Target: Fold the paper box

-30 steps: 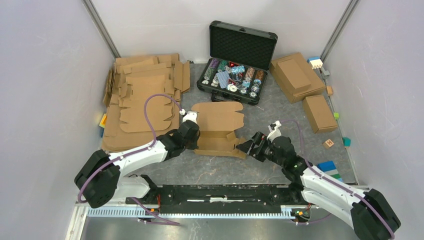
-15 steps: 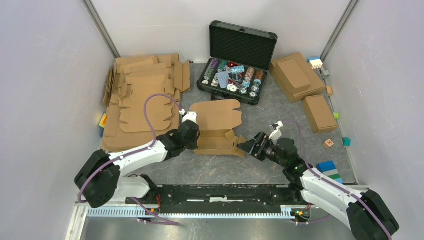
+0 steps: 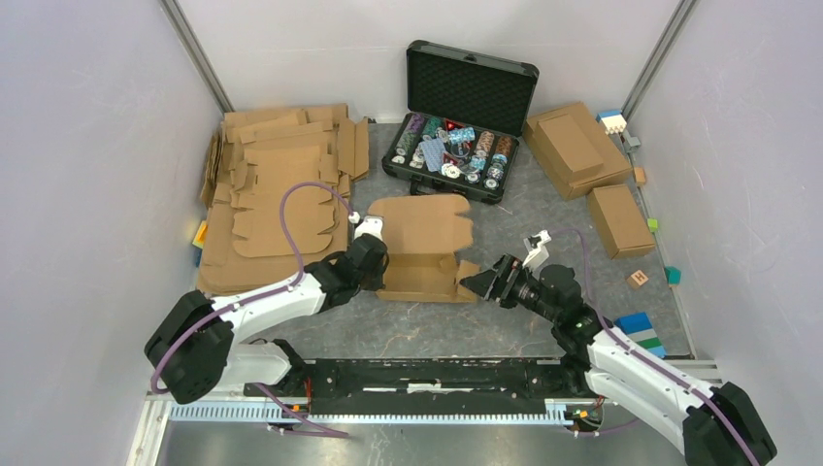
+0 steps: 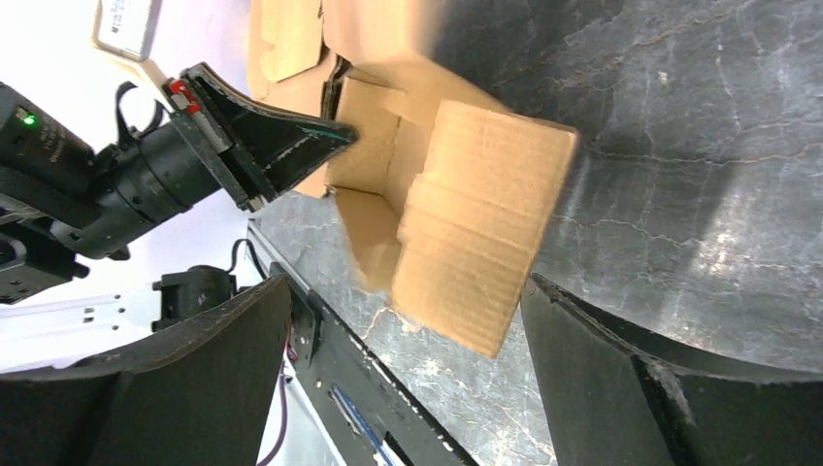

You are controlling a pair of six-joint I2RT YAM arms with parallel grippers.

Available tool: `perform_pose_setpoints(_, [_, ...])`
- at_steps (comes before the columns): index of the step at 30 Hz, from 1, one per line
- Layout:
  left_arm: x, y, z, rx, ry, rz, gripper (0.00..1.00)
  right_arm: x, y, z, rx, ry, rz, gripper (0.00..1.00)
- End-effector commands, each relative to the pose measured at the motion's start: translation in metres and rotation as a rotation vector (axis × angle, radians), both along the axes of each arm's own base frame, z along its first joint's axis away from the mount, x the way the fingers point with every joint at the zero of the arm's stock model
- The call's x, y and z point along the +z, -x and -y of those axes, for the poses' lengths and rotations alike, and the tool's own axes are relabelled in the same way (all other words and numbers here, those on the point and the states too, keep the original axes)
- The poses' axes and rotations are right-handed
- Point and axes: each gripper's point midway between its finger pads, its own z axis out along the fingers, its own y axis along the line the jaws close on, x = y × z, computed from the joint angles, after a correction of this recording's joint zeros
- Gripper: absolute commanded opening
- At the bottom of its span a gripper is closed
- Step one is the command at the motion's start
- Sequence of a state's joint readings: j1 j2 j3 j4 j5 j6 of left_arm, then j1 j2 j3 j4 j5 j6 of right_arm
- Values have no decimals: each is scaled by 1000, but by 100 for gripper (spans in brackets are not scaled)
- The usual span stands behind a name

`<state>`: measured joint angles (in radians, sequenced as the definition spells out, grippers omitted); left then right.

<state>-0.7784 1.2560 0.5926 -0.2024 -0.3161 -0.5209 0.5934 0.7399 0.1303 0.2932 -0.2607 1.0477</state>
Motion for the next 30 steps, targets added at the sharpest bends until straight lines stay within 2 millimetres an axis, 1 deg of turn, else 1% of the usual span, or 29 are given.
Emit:
perform_pose_setpoints(1, [4,-1,5,-44,-25,29,2,29,-8,-2,-1,-20,89,93])
perform_pose_setpoints(6, [1,1,13,-73,-47,27,2,27,-5,-6,23,-38,79,93])
perform_pose_setpoints(9, [-1,1,11,-61,-66,18,2,23,-4,-8,38,-28,69,93])
perform_pose_setpoints(10, [-1,0,9,-50,-74,17,2,20,-6,-6,32,-3,63,95])
perform_pose_setpoints(11, [-1,0,7,-37,-77,18,2,18,-10,-2,7,40,56,97])
perform_pose_setpoints(12, [-2,-1,5,-18,-78,19,2,9,-12,5,-20,102,34,98])
perform_pose_setpoints(13, [-3,-1,3,-2,-76,18,2,6,-17,12,-55,150,23,98])
perform_pose_setpoints(15, [-4,-1,2,18,-64,12,2,-7,-19,29,-121,243,-32,98])
perform_pose_setpoints(17, [-7,-1,2,21,-48,-7,2,-13,-18,35,-143,279,-60,98])
perform_pose_setpoints(20, [-10,-2,2,23,-38,-31,2,-17,-13,31,-122,251,-73,98])
perform_pose_setpoints(24, [-14,-2,-1,33,1,-64,2,-16,-13,25,-110,193,-81,98])
perform_pose_setpoints(27, [-13,-2,-2,33,25,-68,2,-7,-15,16,-96,91,-45,98])
perform_pose_setpoints(30, [-14,-2,-3,37,31,-69,2,-6,-14,12,-95,17,-54,98])
